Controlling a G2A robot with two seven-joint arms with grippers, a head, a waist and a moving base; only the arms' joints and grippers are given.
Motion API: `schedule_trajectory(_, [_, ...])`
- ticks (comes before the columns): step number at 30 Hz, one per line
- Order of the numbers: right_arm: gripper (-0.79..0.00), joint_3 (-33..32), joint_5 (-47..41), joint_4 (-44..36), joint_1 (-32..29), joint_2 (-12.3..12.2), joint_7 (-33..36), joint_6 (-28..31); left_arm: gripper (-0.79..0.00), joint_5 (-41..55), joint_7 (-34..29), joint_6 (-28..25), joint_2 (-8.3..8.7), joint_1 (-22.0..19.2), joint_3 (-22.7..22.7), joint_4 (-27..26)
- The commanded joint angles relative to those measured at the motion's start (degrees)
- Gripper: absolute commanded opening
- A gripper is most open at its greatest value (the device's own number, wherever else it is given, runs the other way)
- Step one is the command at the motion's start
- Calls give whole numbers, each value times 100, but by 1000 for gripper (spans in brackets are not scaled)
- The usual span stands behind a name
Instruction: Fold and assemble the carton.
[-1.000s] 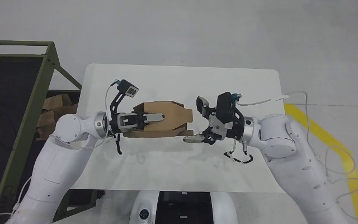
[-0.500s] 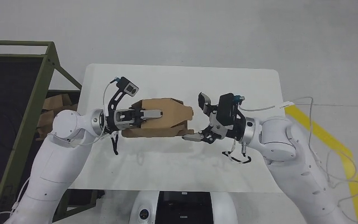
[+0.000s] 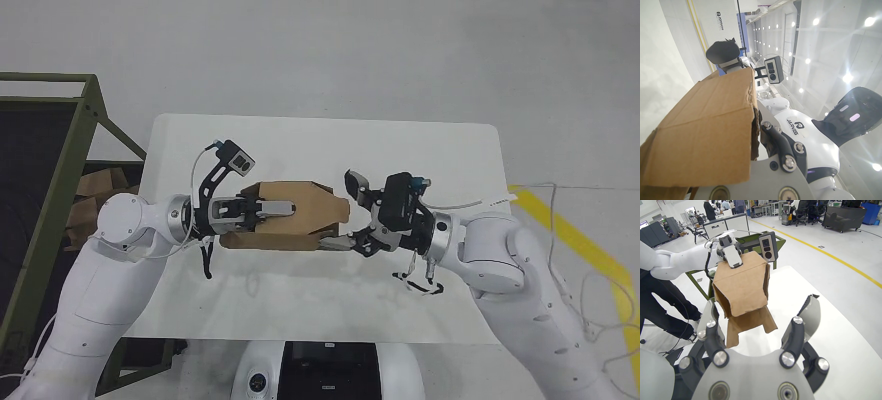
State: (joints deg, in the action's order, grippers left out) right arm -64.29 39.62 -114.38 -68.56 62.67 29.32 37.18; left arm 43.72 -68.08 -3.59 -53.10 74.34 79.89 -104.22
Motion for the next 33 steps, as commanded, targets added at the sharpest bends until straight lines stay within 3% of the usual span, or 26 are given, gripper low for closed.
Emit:
schedule_trajectory(1, [-132,-6,19,-8,-12,-3,-25,2,-785,8,-8,-3,-3,1,-1,3])
schedule_trajectory(9, [-169,-41,84,-38,-73,-19,-103,5,-785,10,-25,-32,-14,16,12,-5])
schedule_trajectory(14, [-265,-33,75,-28,-85,-26,-119,28,-785,7,-19,-56,-21,20,22,-10])
schedule_trajectory(18, [-259,-47,92,-33,-88,-29,-180,19,-785,-3,-28,-51,-25,23,22,-17])
schedule_trajectory(26, [-317,-46,85,-58,-111,-39,-250,80,-785,-51,-34,-62,-35,27,12,-8])
schedule_trajectory(33, [-409,-140,194,-154,-200,-49,-494,70,-785,-73,-33,-63,-42,31,15,-3])
